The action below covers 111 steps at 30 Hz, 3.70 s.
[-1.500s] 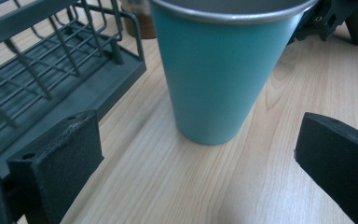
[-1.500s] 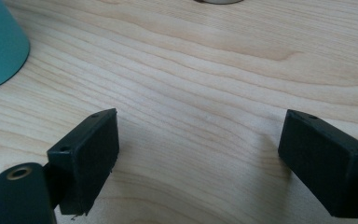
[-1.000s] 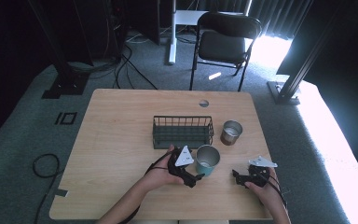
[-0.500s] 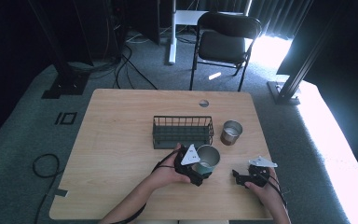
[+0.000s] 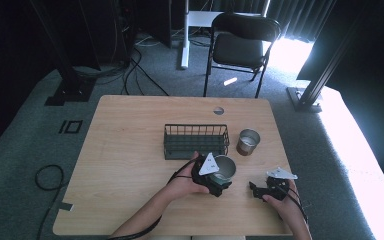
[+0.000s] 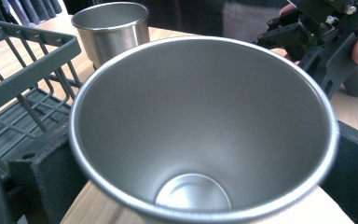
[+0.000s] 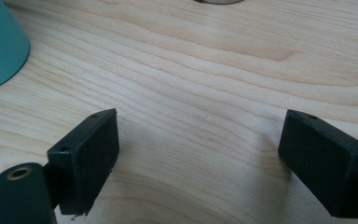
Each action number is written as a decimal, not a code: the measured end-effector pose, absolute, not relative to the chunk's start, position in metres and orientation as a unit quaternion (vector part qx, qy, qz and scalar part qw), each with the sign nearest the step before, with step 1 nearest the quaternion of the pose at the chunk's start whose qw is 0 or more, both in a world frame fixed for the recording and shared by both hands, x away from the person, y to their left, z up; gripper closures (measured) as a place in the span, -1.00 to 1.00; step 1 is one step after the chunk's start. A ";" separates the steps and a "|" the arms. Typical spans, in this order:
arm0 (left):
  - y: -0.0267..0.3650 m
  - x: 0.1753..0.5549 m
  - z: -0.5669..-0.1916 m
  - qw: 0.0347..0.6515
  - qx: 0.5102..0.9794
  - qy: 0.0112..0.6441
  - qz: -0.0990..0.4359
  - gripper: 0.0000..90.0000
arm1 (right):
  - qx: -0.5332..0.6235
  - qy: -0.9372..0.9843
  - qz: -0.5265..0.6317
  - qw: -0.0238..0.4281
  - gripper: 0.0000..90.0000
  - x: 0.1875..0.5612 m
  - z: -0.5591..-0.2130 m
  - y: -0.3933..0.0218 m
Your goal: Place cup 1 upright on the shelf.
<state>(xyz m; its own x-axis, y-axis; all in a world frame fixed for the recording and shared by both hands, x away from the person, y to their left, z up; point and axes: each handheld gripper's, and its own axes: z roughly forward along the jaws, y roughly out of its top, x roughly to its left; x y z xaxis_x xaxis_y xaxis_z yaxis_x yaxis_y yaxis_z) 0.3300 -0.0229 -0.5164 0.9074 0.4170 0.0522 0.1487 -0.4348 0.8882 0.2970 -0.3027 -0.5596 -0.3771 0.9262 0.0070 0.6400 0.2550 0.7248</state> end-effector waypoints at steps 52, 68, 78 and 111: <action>0.004 0.341 -0.443 0.547 0.788 0.216 0.185 -0.70 | 0.514 0.761 0.330 0.218 -0.74 0.297 -0.560 -0.303; 0.026 0.360 -0.413 0.562 0.750 0.264 0.225 -0.69 | 0.514 0.761 0.329 0.218 -0.74 0.297 -0.560 -0.303; 0.043 0.381 -0.411 0.563 0.719 0.309 0.266 -0.69 | 0.514 0.761 0.330 0.218 -0.74 0.297 -0.560 -0.303; 0.079 0.415 -0.472 0.497 0.679 0.447 0.303 -0.70 | 0.514 0.762 0.329 0.217 -0.74 0.297 -0.560 -0.303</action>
